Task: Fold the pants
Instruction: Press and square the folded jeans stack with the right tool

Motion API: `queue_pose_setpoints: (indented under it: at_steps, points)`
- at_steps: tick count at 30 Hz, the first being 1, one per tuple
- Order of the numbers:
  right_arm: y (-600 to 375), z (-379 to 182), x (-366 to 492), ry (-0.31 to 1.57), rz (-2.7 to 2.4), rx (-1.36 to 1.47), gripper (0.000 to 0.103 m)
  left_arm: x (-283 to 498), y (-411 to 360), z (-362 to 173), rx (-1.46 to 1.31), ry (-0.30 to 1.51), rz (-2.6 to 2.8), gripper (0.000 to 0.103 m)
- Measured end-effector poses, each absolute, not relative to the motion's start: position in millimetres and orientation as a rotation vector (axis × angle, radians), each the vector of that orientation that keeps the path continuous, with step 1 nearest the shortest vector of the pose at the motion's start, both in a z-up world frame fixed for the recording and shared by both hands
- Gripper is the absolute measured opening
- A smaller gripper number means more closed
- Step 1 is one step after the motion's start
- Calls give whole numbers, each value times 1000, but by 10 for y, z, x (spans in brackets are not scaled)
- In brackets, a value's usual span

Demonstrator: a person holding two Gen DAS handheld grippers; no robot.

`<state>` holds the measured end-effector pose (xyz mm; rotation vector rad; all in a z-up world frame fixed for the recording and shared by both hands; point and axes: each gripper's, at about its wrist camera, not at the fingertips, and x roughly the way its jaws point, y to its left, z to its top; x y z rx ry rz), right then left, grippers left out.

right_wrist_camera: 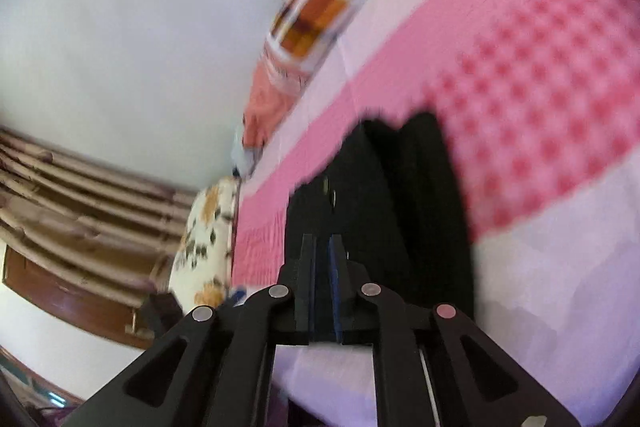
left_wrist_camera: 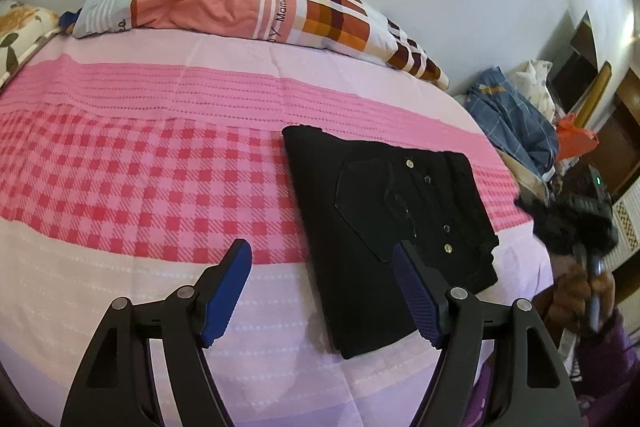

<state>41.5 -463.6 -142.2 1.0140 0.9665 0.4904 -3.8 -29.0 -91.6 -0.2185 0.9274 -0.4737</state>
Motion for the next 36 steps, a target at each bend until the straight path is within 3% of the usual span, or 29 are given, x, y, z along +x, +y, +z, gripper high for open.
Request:
queue_pose_setpoints:
  at_steps: [2,6,13,14,15,17,25,26,28,29,34,36]
  points:
    - [-4491,-1583,308,1017,506,1073,12,-30,-257,-921,-243,928,-472,74]
    - [-4363,-1894,238,1090,465,1151,28,-20,-196,-946,-271,939,-467,74]
    - [-4445,-2012,233,1079,385,1263,29,-20,-133,-998,-308,962,-458,74]
    - [-4447,-2003,213,1075,369,1267,33,-14,-124,-1014,-320,972,-460,74]
    - [-4469,-1991,179,1072,342,1267,43,-14,-119,-1022,-327,976,-461,74]
    - [-4513,-1982,124,1048,346,1292,48,-15,-104,-1024,-335,981,-459,74]
    - [-4472,-2022,278,1045,321,1260,53,-20,-106,-1071,-347,993,-462,74]
    - [-4440,-2014,298,1044,313,1242,53,-20,-110,-1084,-348,996,-463,74]
    - [-4394,-1979,315,1048,295,1189,41,-9,-126,-1122,-346,1009,-461,74]
    - [-4372,-1941,316,1060,275,1130,22,-2,-135,-1147,-347,1023,-460,74]
    - [-4406,-1704,178,988,330,1122,19,-3,-134,-1183,-347,1053,-454,74]
    - [-4387,-1600,120,983,346,1107,13,-1,-107,-1156,-349,1043,-449,74]
